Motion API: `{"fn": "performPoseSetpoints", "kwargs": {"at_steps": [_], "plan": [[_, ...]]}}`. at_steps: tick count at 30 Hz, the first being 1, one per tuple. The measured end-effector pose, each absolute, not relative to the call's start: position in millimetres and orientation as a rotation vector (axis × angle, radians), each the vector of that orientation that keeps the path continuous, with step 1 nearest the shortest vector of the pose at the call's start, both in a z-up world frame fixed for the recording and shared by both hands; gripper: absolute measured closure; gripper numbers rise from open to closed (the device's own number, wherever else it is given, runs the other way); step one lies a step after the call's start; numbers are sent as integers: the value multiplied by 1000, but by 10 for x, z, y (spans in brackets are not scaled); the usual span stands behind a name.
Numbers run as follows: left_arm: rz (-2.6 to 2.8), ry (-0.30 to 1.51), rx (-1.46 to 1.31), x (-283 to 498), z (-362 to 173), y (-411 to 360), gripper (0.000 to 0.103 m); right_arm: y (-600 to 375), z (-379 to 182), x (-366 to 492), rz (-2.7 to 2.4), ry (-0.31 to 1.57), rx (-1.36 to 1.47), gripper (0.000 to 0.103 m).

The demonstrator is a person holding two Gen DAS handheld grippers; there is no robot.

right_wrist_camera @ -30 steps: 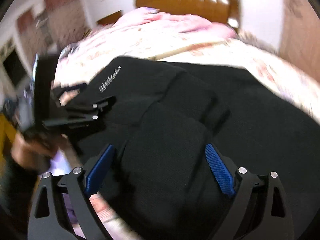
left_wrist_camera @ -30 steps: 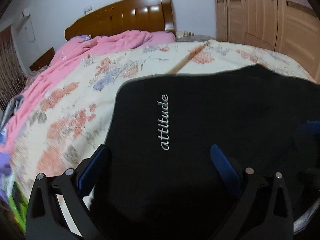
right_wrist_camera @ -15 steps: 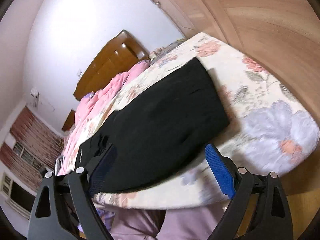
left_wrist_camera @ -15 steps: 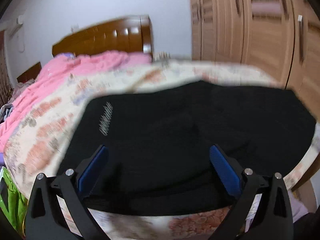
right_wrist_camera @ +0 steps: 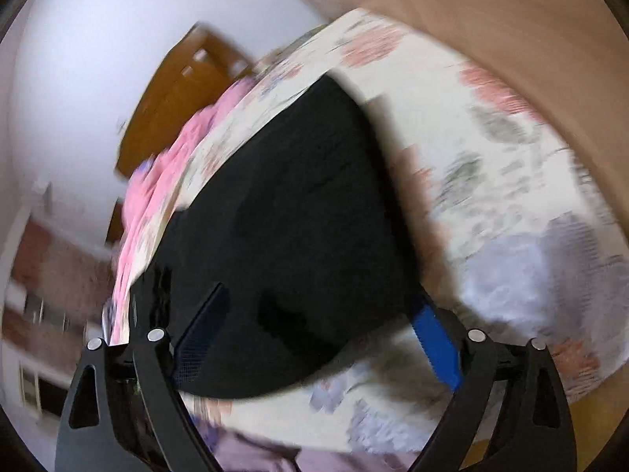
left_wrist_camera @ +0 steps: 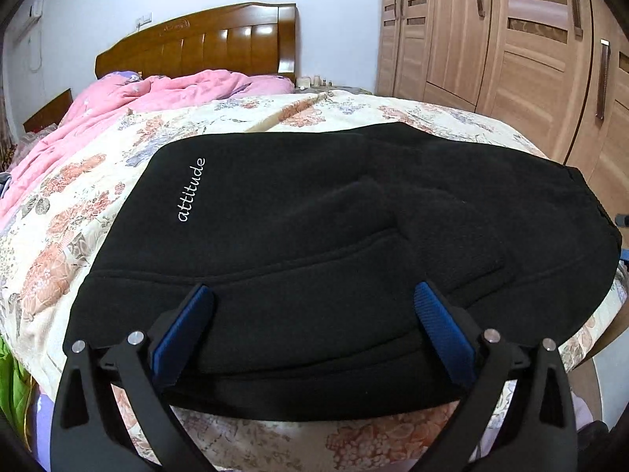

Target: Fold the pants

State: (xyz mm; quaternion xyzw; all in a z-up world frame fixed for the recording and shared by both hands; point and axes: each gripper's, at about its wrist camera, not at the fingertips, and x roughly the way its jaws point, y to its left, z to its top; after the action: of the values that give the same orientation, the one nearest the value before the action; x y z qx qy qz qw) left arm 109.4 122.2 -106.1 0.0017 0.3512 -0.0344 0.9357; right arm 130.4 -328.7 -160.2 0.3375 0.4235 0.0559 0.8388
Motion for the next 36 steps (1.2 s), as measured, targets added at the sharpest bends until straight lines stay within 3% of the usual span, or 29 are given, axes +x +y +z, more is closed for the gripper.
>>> {"fn": "performPoseSetpoints", "kwargs": {"at_steps": [6, 12, 16, 20, 26, 29, 30, 32, 34, 36], "plan": [[-73, 715, 2, 1120, -1037, 1237, 1, -3245, -1545, 1353, 134, 935, 618, 12], [-73, 715, 0, 1118, -1036, 1245, 1, -3365, -1577, 1351, 239, 961, 644, 16], [-72, 714, -1, 1117, -1036, 1249, 1, -3275, -1539, 1404, 211, 962, 606, 9], [-72, 714, -1, 1109, -1040, 1250, 1, -3437, -1639, 1448, 207, 832, 774, 19], [-70, 711, -4, 1108, -1037, 1244, 1, -3101, -1577, 1503, 393, 979, 600, 22], [-67, 711, -4, 1112, -1036, 1241, 1, -3250, -1641, 1566, 376, 925, 705, 29], [-67, 715, -4, 1120, -1028, 1239, 1, -3318, -1670, 1596, 352, 898, 754, 37], [-71, 724, -6, 1123, -1026, 1246, 1, -3330, -1682, 1626, 322, 875, 771, 43], [-68, 759, -30, 1120, -962, 1264, 1, -3279, -1647, 1583, 283, 856, 719, 60], [-74, 757, -42, 1072, -785, 1251, 2, -3244, -1611, 1539, 271, 825, 689, 64]]}}
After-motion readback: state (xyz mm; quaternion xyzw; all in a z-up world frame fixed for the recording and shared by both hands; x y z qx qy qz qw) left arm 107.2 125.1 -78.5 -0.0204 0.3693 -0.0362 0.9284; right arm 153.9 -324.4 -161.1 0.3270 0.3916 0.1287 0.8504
